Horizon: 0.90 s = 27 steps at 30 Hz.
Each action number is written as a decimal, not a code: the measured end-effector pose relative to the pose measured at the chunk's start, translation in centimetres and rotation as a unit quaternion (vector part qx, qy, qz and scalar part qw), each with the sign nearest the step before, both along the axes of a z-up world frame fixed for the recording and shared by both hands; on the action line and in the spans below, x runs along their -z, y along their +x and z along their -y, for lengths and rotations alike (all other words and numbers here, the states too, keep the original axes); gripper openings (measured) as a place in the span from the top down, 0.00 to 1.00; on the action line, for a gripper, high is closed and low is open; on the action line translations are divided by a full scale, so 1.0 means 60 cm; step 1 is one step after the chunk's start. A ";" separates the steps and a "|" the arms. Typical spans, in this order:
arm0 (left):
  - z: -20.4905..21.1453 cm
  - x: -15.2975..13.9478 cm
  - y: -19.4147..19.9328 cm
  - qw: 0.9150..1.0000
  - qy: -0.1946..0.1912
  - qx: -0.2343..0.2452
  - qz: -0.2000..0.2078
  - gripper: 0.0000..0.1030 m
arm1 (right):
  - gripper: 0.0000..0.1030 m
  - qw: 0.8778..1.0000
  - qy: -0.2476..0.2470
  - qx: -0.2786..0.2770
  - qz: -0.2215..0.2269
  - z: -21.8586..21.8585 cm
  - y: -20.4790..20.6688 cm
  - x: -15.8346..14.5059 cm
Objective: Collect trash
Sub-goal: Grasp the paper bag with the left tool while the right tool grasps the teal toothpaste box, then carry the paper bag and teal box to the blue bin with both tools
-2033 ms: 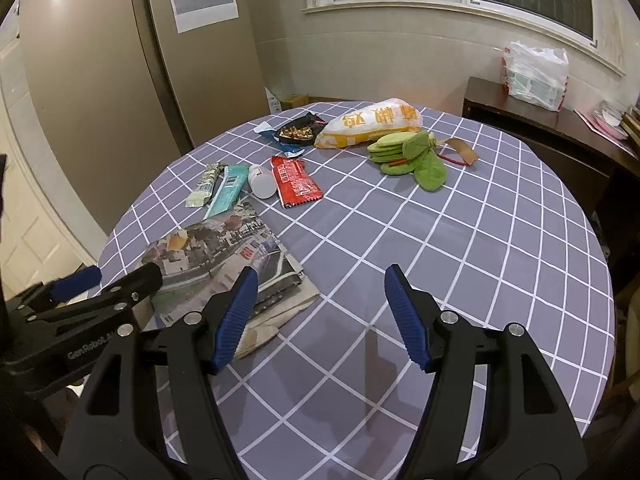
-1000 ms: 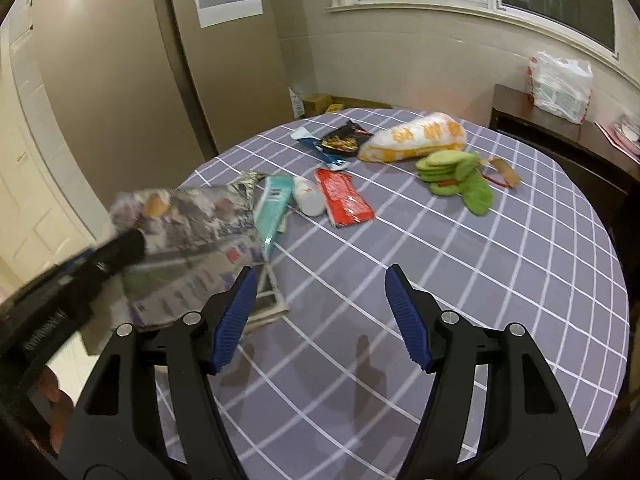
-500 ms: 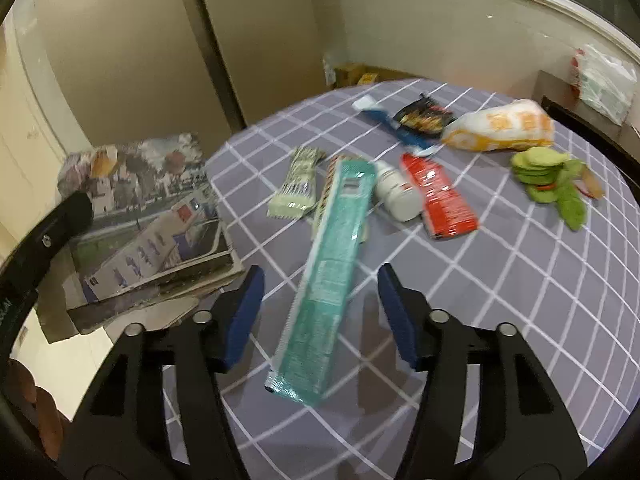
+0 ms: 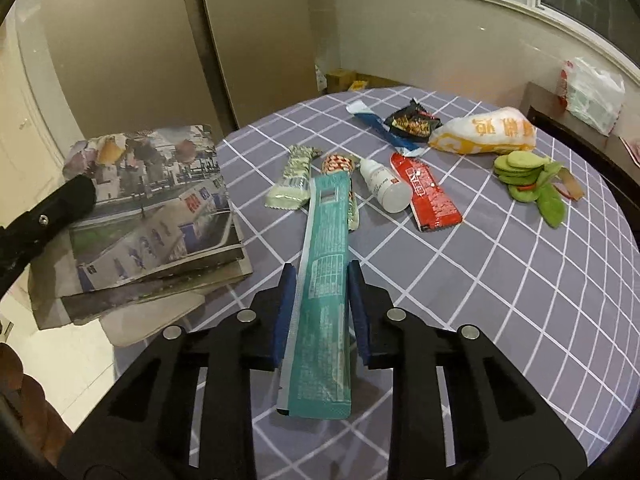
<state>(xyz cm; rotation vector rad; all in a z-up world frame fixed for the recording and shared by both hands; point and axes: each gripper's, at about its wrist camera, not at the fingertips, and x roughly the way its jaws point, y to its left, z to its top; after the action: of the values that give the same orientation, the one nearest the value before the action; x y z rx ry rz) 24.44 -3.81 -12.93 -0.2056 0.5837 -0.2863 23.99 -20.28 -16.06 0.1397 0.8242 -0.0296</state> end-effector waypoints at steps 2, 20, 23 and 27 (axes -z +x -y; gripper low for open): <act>-0.001 -0.008 -0.010 1.000 -0.001 -0.001 0.007 0.82 | 0.75 1.000 0.002 -0.001 0.007 -0.002 -0.004 -0.009; -0.085 -0.033 -0.045 0.999 0.004 -0.043 0.023 0.82 | 0.92 0.998 -0.002 -0.049 0.034 -0.092 -0.013 -0.059; -0.111 -0.037 -0.046 0.998 0.002 -0.060 0.024 0.82 | 0.92 0.997 0.000 -0.062 0.042 -0.117 -0.006 -0.074; -0.158 -0.036 -0.039 0.996 0.006 -0.085 0.017 0.82 | 0.92 0.995 0.000 -0.088 0.046 -0.168 0.011 -0.086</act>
<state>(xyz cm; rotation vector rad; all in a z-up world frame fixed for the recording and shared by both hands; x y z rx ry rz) 22.07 5.69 -10.77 -0.2362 0.5297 -0.1204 24.65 -10.22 -10.88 0.0675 0.7413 0.1424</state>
